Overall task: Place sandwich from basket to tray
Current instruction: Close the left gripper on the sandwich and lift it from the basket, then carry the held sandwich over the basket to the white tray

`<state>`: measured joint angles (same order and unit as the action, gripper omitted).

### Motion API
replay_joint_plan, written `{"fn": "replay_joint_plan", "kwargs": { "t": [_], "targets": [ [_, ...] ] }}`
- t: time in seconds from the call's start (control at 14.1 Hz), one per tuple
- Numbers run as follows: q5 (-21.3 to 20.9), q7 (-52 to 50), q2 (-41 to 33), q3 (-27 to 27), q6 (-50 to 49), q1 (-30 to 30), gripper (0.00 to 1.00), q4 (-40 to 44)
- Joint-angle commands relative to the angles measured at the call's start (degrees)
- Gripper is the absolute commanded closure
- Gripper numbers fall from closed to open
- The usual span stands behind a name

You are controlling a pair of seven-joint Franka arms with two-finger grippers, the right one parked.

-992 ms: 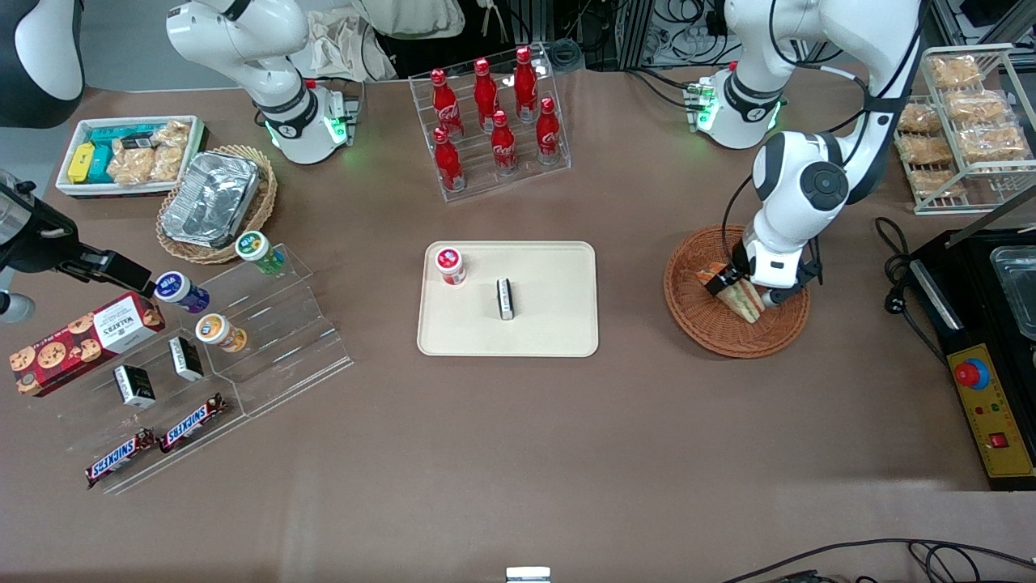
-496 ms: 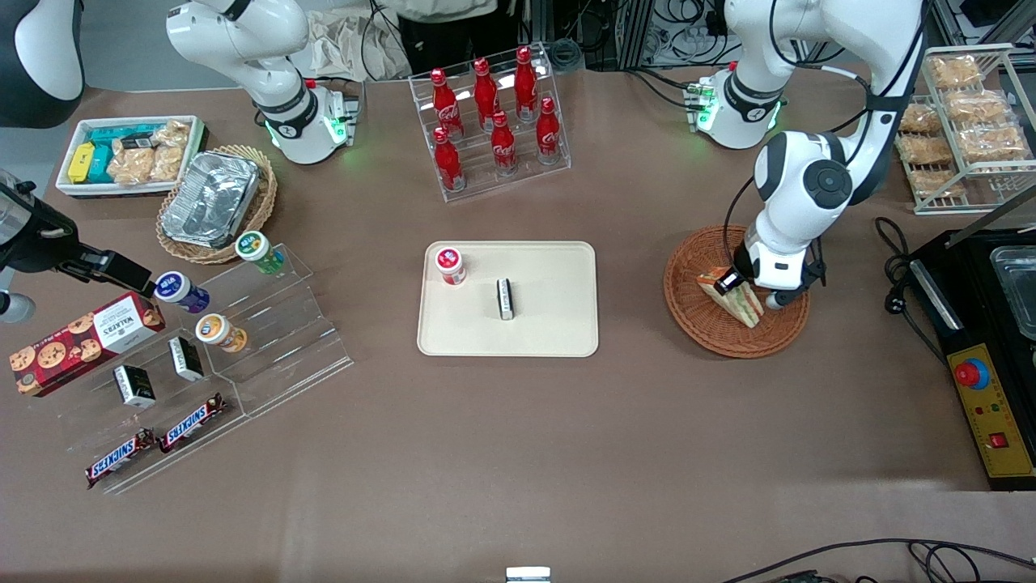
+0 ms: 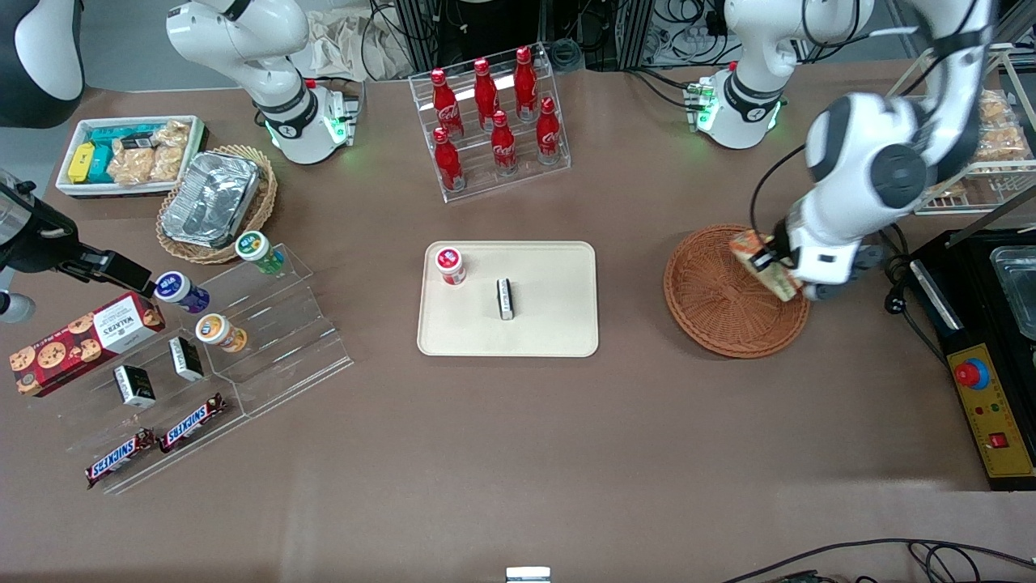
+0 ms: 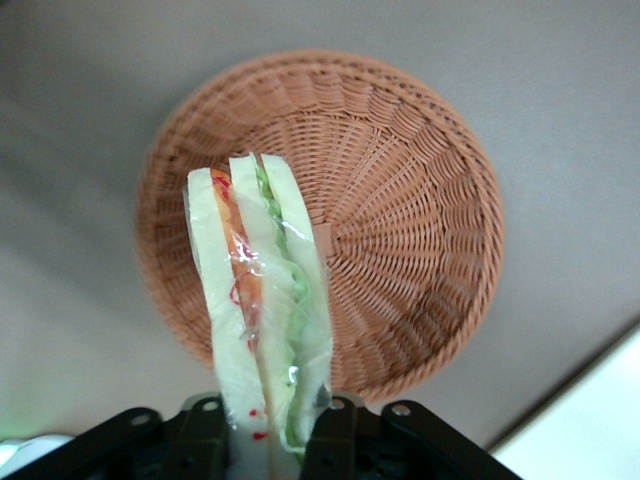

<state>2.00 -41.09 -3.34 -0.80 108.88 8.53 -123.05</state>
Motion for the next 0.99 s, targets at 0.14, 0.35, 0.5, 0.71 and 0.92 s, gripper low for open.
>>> {"fn": "replay_joint_plan", "kwargs": {
  "t": [0.14,0.35,0.5,0.71,0.92],
  "targets": [
    [0.19,10.22,1.31,2.74,-14.47,-0.79,1.0,13.35],
    [0.37,10.24,1.66,2.74,-14.31,-0.89,1.0,13.01],
    [0.37,10.24,1.67,2.74,-14.31,-0.89,1.0,12.93],
    [0.28,10.24,2.98,2.65,-13.7,-0.54,1.0,12.4],
    [0.37,10.24,2.63,2.65,-13.69,-0.8,1.0,12.66]
  ]
}}
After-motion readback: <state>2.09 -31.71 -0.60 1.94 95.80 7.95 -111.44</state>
